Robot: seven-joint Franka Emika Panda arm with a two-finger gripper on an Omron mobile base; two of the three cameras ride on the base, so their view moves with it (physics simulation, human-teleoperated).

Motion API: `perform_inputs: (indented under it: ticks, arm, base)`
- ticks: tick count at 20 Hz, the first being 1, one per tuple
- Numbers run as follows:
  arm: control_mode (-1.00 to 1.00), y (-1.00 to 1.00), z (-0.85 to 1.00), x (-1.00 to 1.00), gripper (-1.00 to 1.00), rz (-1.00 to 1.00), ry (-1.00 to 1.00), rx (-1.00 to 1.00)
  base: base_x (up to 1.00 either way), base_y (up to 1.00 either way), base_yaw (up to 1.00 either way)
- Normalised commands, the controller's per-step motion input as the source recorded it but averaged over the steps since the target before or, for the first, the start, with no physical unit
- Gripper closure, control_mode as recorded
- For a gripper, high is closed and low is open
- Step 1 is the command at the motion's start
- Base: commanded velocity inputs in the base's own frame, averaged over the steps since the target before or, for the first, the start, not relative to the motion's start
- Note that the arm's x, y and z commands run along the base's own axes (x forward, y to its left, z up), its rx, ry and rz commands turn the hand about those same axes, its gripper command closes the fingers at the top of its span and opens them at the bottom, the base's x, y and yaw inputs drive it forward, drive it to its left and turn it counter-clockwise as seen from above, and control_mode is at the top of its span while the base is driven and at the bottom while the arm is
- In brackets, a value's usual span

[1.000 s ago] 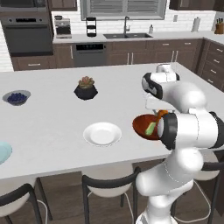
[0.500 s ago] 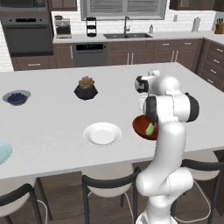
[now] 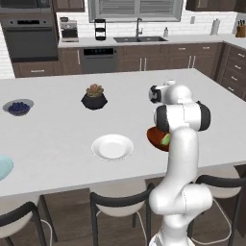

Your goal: Pick the chicken drumstick and corn from their plates and place them in the bowl. Then put the bowl in the fridge.

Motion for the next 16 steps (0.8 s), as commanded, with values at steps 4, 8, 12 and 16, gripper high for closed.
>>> perform_inputs:
  ticks: [4,8,12,16]
  arm:
    - [-1.00,0.04,-0.07,-0.28,1.00,0.00,-0.04,0.00]
    - [-1.00,0.01,0.03,-0.53,1.00,-0.04,-0.08,0.00]
    - [-1.00,0.13,0.01,-0.49,1.00,-0.03,-0.08,0.00]
    - [-1.00,0.16,-0.02,-0.27,1.00,-0.02,-0.18,0.00]
  base:
    - [0.00,0.00,0.00]
    - [0.00,0.00,0.00]
    - [0.00,0.00,0.00]
    - [0.00,0.00,0.00]
